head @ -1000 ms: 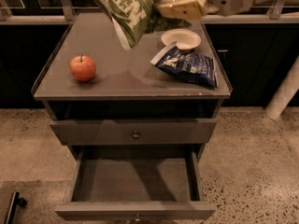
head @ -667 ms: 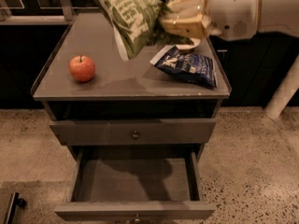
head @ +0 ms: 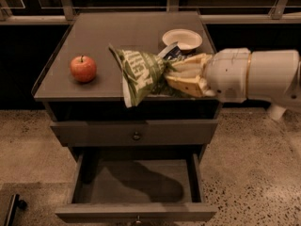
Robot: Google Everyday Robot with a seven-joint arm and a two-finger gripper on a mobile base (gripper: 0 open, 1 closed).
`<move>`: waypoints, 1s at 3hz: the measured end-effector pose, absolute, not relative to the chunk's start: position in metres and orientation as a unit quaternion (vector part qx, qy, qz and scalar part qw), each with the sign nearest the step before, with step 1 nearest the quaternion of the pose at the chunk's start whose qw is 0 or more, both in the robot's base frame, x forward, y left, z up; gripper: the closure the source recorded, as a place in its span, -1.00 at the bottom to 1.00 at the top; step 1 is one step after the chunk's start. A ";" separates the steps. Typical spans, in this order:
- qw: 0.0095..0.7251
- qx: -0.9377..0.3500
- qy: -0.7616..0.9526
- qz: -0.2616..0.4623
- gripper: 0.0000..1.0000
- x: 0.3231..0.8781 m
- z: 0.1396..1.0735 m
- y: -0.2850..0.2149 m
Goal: Place green jalapeno chip bag into middle drawer
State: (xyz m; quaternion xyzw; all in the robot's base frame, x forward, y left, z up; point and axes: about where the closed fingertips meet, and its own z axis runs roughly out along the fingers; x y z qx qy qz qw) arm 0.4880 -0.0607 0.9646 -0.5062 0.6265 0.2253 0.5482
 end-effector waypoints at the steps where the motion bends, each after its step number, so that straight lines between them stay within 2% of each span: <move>1: 0.533 -0.479 0.654 0.243 1.00 0.479 0.925 -0.064; 3: 0.520 -0.495 0.651 0.246 1.00 0.472 0.914 -0.051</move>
Offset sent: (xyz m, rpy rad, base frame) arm -0.0085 -0.0034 -0.0352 0.0216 0.0699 -0.0320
